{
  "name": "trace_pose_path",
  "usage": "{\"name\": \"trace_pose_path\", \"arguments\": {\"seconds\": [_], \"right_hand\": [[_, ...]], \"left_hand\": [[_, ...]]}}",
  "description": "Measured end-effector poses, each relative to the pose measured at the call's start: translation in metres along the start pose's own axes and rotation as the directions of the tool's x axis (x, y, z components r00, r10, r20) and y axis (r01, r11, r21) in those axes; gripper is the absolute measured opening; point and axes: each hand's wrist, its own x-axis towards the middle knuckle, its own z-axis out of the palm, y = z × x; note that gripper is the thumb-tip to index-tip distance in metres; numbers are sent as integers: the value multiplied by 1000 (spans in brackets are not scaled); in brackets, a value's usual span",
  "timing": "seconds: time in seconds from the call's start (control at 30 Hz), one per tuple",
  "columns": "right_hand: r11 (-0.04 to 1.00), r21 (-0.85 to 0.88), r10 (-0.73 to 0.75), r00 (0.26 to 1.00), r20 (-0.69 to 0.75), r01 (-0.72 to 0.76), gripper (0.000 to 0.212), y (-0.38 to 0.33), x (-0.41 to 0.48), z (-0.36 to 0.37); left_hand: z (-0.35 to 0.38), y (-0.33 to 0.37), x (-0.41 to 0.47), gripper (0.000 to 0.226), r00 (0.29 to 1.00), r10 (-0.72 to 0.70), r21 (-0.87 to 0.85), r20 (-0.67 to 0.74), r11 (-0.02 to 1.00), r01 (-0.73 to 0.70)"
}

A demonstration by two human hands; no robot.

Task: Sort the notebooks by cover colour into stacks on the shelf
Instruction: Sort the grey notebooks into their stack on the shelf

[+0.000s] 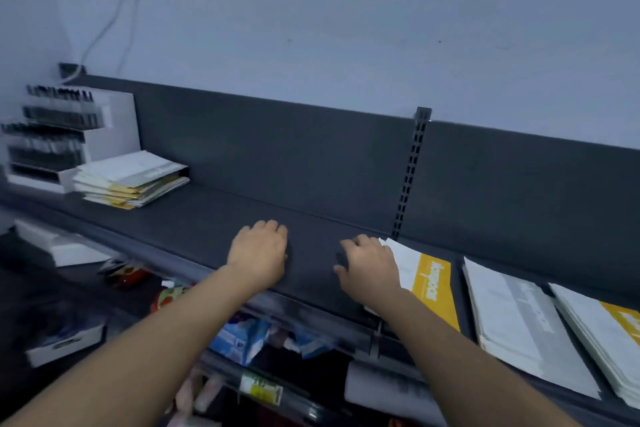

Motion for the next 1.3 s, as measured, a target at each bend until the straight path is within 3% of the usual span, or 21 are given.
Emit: {"name": "trace_pose_path", "arguments": {"seconds": [0.47,0.9,1.3], "right_hand": [[977,53,-209,974,86,205,50,-161,87,15],[972,70,-232,968,98,226,50,-296,169,39],[964,81,-262,960,93,255,44,-365,263,70]], "left_hand": [[10,-179,-27,35,977,-211,110,34,972,206],[44,-327,-14,36,968,-244,132,48,963,236],[86,-413,36,30,957,-285,127,45,952,278]]}}
